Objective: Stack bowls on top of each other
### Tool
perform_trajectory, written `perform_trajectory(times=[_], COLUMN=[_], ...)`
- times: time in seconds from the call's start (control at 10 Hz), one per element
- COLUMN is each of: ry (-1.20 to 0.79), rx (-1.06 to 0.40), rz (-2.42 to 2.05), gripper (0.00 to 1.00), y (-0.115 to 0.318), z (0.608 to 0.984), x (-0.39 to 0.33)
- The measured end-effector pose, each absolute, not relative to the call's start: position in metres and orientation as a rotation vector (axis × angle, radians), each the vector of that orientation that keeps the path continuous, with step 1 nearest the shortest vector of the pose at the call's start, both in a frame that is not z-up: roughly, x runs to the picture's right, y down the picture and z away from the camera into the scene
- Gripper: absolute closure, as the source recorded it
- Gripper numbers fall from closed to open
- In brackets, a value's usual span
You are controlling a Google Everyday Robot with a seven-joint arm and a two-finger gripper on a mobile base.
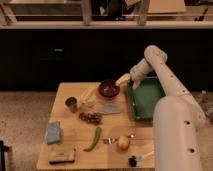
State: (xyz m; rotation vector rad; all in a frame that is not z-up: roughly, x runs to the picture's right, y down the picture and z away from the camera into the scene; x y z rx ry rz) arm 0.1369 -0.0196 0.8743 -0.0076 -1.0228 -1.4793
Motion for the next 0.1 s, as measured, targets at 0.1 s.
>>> perform_trajectory(times=[0.1], ry=[-1.037], rx=[-0.013], rz=[-1.499], gripper=[0.20], y=[-0.0149], z=[0.8667], x=[0.1332])
